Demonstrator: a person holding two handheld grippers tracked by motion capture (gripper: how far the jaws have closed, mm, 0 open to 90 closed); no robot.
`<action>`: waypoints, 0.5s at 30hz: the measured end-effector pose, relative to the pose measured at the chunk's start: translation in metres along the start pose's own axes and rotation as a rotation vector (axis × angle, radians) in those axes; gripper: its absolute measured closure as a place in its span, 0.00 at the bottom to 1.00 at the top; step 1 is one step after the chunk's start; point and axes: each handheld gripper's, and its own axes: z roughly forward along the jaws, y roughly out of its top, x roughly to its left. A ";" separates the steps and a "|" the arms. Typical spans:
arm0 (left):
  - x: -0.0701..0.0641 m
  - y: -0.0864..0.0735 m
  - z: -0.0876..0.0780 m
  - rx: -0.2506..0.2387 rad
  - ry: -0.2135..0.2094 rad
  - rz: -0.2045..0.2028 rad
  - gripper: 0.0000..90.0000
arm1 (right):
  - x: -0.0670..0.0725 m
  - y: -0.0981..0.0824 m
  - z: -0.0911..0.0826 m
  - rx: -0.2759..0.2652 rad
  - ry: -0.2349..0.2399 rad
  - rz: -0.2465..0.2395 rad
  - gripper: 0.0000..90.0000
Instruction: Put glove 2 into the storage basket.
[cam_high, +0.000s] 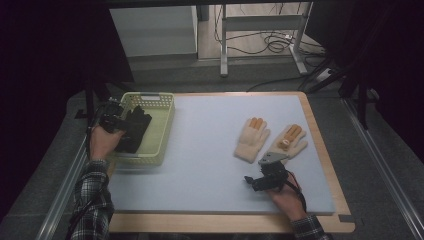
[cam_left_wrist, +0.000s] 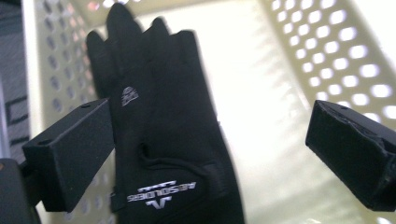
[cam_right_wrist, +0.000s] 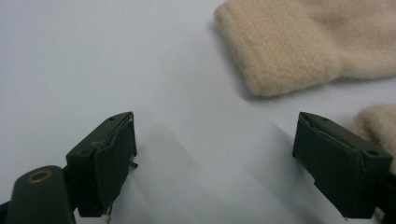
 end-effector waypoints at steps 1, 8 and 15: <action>-0.003 -0.001 -0.002 -0.013 -0.018 0.005 0.02 | 0.000 0.000 0.000 0.002 0.001 -0.001 0.15; -0.028 -0.005 -0.010 -0.053 -0.065 0.084 0.01 | 0.000 0.000 0.000 0.002 0.000 0.000 0.15; -0.052 -0.011 -0.021 -0.116 -0.120 0.139 0.02 | 0.000 0.000 0.000 0.002 0.000 -0.001 0.15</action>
